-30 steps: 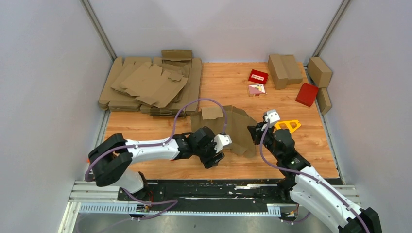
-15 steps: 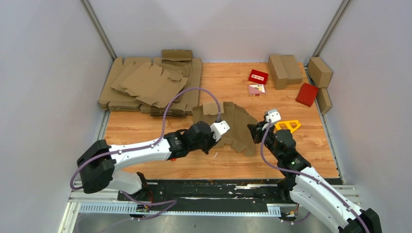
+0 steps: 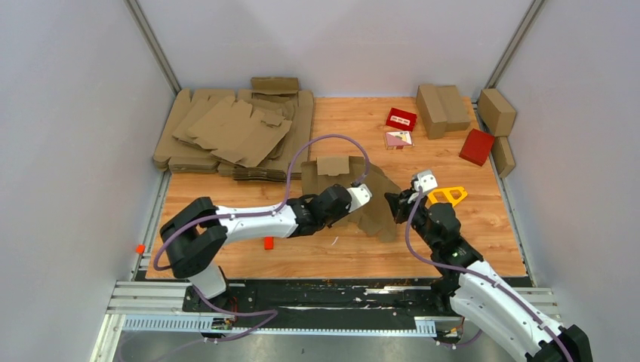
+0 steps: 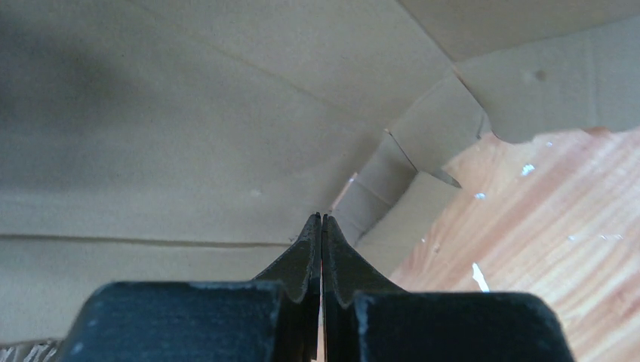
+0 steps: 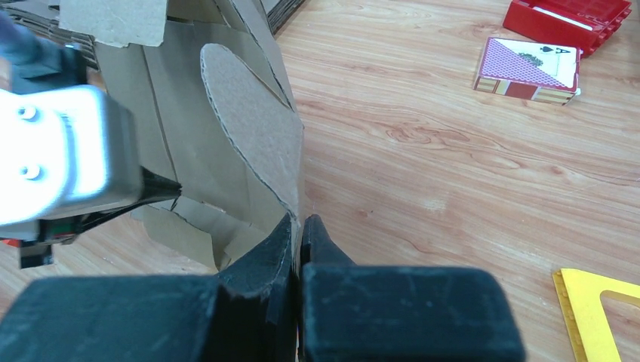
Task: Fold the paper box
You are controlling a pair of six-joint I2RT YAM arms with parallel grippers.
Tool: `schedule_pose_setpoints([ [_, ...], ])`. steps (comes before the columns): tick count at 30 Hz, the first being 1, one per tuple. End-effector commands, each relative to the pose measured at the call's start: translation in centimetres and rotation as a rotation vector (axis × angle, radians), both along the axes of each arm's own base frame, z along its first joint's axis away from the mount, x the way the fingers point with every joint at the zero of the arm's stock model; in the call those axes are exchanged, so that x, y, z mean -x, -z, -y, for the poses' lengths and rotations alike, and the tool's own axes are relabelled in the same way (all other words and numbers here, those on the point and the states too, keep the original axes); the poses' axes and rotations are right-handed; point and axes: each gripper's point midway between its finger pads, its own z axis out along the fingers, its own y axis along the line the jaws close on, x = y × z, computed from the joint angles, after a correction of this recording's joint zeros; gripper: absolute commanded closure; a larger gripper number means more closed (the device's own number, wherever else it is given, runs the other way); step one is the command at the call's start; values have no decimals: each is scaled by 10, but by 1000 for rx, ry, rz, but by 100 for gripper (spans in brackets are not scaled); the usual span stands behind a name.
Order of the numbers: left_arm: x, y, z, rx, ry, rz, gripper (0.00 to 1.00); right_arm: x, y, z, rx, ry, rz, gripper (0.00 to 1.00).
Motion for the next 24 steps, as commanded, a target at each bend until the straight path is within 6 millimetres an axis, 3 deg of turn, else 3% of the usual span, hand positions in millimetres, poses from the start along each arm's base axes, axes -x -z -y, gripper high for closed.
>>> schedule_pose_setpoints([
  [1, -19, -3, 2, -68, -50, 56, 100, -2, -15, -2, -27, -9, 67, 100],
  [5, -26, 7, -1, -103, -85, 21, 100, -3, -14, -1, -23, -8, 69, 100],
  [7, -20, 14, 0, -93, -66, -59, 100, -3, -14, -1, -20, -4, 69, 100],
  [15, 41, 15, 21, 33, 194, -323, 100, -3, -11, -1, -15, -3, 60, 100],
  [24, 73, 14, 21, 127, 284, -412, 100, -5, -7, -1, -11, -1, 47, 100],
])
